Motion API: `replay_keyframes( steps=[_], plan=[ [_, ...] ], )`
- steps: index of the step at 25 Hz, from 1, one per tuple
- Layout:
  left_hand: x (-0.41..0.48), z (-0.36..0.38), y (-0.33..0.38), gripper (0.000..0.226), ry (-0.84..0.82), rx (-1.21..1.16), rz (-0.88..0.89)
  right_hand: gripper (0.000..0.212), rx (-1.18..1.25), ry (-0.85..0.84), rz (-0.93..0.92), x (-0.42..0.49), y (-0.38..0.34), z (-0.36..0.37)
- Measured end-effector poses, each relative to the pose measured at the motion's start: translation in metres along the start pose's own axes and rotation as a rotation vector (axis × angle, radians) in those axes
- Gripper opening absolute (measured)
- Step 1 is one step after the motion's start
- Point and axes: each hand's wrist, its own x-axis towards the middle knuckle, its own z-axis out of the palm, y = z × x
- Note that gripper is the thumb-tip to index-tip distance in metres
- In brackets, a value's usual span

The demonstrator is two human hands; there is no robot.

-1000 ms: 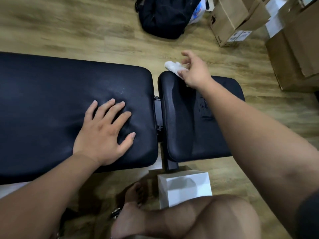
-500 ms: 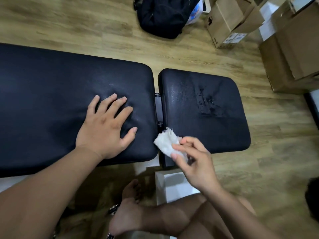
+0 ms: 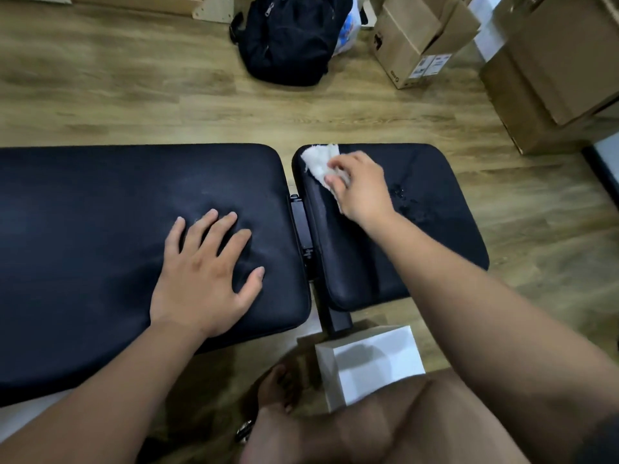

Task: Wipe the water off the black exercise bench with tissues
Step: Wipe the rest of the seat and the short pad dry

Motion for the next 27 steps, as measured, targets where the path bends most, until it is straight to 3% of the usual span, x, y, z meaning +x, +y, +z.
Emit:
replay_keyframes(
  steps=[4, 7, 10, 15, 18, 20, 27],
  plan=[
    [0.001, 0.000, 0.001, 0.064, -0.007, 0.004, -0.004, 0.040, -0.407, -0.239, -0.047, 0.055, -0.017, 0.000],
    [0.000, -0.001, 0.001, 0.065, -0.010, 0.006, -0.007, 0.053, -0.521, -0.276, -0.020, 0.054, -0.034, 0.000],
    [0.000, -0.001, 0.001, 0.065, -0.009, 0.007, -0.008, 0.055, -0.441, -0.232, -0.107, 0.004, -0.024, 0.004],
    [0.000, 0.000, 0.001, 0.064, -0.007, 0.007, -0.005, 0.022, -0.335, -0.182, -0.231, -0.143, -0.007, -0.007],
    [-0.001, 0.001, 0.002, 0.065, 0.001, 0.012, -0.009, 0.022, -0.128, -0.199, -0.272, -0.194, 0.012, -0.008],
    [-0.001, 0.002, 0.002, 0.064, 0.009, 0.010, -0.005, 0.029, -0.001, -0.165, -0.244, -0.181, 0.024, -0.005],
    [-0.001, 0.003, -0.001, 0.063, 0.019, -0.002, -0.004, 0.020, 0.124, -0.052, -0.114, -0.034, 0.003, 0.016]
  ],
)
